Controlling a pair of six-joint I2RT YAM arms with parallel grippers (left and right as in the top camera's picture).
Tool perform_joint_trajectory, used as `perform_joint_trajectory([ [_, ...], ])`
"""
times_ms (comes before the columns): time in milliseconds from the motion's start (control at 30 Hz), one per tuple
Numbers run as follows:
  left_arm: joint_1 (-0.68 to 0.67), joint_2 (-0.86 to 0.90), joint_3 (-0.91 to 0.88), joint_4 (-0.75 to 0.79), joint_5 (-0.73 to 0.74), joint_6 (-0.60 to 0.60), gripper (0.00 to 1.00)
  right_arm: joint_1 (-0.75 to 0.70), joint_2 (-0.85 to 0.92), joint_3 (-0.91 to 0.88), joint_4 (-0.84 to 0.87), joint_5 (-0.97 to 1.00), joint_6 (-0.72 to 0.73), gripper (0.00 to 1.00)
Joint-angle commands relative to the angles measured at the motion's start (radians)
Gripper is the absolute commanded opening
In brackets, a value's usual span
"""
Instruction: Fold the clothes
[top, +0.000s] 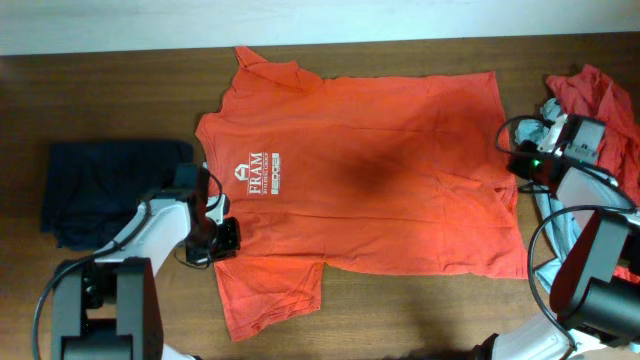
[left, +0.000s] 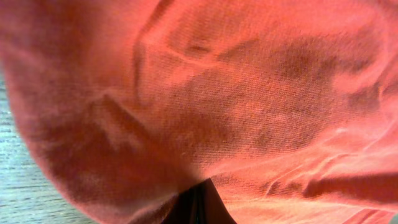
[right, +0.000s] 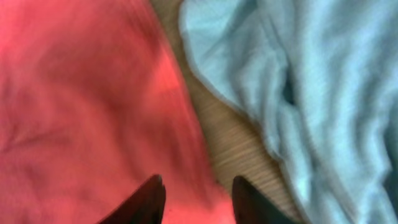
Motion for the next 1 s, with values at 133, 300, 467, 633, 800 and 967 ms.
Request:
perform_joint_trajectory([
  [133,-0.035,-0.011,0.069,-0.058,-0.233,0.057,0.05,0.004,-0.118,0.101,-0.154,-0.167,-0.024,0.47],
  [300,-0.083,-0.102,0.088,-0.01,-0.216,0.084,0.23,0.025,-0.139,0.102,-0.268,-0.229,0.003,0.48],
  [467,-0.177,-0.099,0.079,0.068,-0.172,0.148,0.29,0.097,-0.121,0.093,-0.362,-0.228,0.006,0.39],
  [633,-0.289,-0.063,0.067,0.154,-0.17,0.238,0.16,0.193,-0.09,0.093,-0.406,-0.108,0.07,0.33],
  [800,-0.331,0.057,0.067,0.187,-0.168,0.236,0.07,0.264,-0.031,0.093,-0.377,-0.019,0.087,0.32],
  [967,-0.331,0.167,0.067,0.203,-0.14,0.211,0.01,0.273,0.048,0.093,-0.29,-0.006,0.111,0.3],
])
